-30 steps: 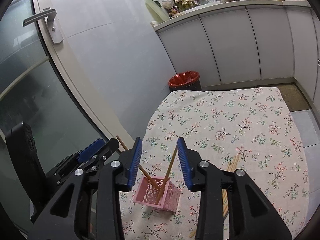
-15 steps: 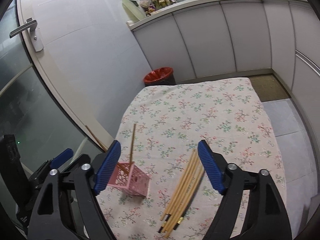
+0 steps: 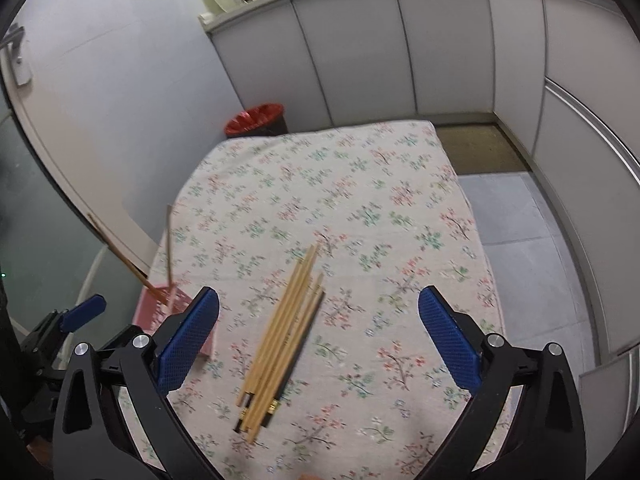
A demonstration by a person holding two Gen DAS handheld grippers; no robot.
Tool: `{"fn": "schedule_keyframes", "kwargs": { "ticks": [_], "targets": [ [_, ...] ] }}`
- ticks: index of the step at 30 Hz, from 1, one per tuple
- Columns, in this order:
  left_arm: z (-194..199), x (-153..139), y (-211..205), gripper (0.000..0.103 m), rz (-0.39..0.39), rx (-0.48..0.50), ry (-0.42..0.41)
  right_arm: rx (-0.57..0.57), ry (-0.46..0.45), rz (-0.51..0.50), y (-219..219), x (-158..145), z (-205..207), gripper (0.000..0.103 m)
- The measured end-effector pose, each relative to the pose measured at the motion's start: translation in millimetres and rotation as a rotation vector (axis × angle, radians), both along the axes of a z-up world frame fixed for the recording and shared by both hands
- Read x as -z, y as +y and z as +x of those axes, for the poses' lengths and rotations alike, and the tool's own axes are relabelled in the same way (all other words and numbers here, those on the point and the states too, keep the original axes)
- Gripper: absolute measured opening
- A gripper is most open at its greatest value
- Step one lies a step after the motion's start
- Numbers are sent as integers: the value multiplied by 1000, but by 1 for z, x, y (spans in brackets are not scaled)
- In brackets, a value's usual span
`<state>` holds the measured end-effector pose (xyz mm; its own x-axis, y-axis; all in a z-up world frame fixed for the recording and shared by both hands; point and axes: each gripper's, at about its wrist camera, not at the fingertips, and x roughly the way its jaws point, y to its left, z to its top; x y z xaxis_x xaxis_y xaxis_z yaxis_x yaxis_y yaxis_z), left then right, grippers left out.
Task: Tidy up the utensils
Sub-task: 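Move both open tools back toward the chopstick pile, then close the left tool on one chopstick from the pile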
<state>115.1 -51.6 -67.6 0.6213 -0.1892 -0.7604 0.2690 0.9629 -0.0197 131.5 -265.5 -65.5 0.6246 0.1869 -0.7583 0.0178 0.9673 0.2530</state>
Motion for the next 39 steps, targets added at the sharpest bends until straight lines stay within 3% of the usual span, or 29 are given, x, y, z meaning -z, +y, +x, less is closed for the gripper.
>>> {"fn": "schedule_keyframes", "kwargs": {
  "ticks": [4,10,12,17,23,29,33,39],
  "targets": [
    [14,16,-11,91,31,-10,72,10,94,-30,-9,20,6,96],
    [37,37,-27,89,10,-34,161,32,150,-55,-23,33,10,96],
    [43,42,-37,80,26,-23,168,46,165,-51,-29,37,12,96],
    [67,68,-58,43,61,-9,224,80,205,-26,-42,49,19,96],
    [110,107,-48,15,21,-74,288,86,234,-6,-47,58,25,96],
    [138,128,-49,11,-50,-92,326,80,269,-10,-46,70,35,96],
    [151,137,-56,8,-13,-107,321,74,274,-14,-45,72,40,96],
    [162,153,-53,6,-29,-126,358,74,283,-20,-48,76,44,96]
  ]
}}
